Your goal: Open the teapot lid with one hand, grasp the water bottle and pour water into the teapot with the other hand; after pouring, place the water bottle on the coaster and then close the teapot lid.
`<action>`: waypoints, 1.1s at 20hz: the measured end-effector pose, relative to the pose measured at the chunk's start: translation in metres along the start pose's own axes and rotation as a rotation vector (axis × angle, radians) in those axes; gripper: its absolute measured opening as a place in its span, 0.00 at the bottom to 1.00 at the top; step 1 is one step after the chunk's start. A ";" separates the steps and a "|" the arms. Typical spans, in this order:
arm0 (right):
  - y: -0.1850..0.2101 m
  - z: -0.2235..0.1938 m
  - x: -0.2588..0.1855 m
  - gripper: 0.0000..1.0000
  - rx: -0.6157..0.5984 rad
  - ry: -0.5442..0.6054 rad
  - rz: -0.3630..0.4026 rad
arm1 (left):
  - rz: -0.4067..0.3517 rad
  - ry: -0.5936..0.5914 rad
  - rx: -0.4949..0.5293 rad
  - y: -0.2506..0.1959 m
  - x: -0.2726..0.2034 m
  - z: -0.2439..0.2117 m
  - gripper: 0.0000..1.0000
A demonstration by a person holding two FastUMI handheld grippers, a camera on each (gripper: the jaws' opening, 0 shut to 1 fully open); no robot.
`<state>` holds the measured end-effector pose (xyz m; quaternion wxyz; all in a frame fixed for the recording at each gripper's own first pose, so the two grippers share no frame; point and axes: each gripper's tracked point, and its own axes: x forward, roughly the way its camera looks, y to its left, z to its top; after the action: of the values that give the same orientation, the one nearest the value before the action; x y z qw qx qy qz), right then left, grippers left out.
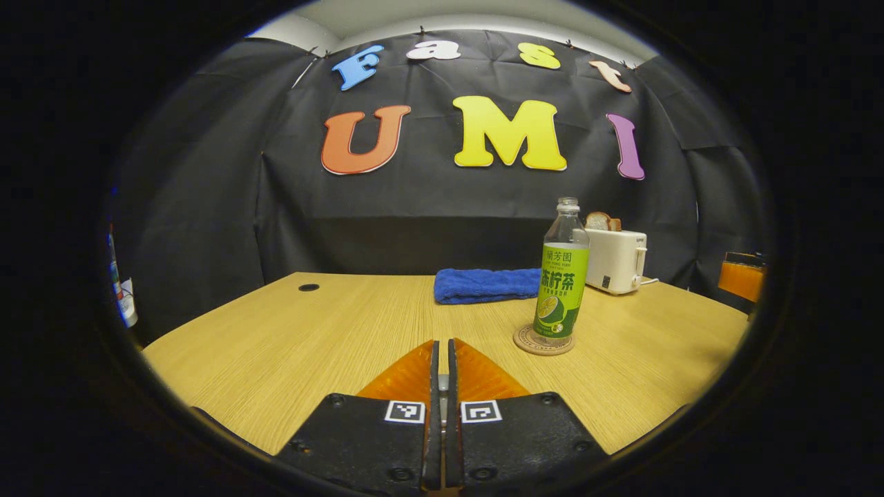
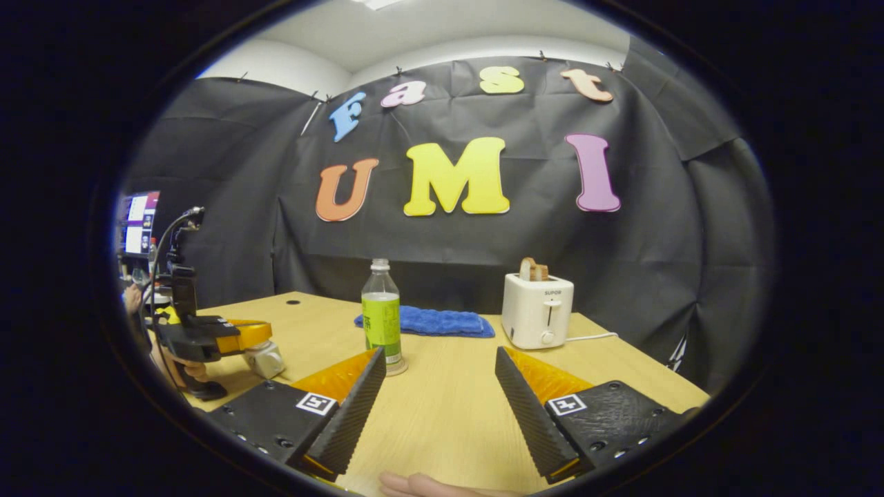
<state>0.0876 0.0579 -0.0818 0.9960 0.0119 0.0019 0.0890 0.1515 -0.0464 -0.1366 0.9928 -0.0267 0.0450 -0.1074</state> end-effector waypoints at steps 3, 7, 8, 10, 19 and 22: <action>-0.002 0.004 -0.002 0.95 -0.014 -0.011 -0.012 | -0.002 0.003 0.008 -0.001 -0.001 -0.001 0.08; -0.004 0.008 -0.005 0.95 -0.022 -0.018 -0.023 | 0.027 0.014 0.027 0.005 -0.003 -0.002 0.40; -0.005 0.010 -0.006 0.95 -0.025 -0.022 -0.027 | 0.031 0.024 0.033 0.005 -0.004 -0.003 0.49; -0.004 0.016 -0.010 0.95 -0.034 -0.035 -0.026 | 0.043 0.023 0.051 0.006 -0.006 0.000 0.65; -0.013 0.044 -0.036 0.95 -0.054 -0.084 -0.048 | 0.105 -0.103 0.033 0.010 -0.054 0.080 0.90; -0.020 0.055 -0.047 0.96 -0.030 -0.071 -0.079 | 0.106 -0.146 0.008 0.001 -0.087 0.113 0.95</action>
<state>0.0453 0.0284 -0.0271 0.9982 -0.0001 -0.0342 0.0491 0.0780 -0.0219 -0.0173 0.9979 -0.0281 -0.0265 -0.0527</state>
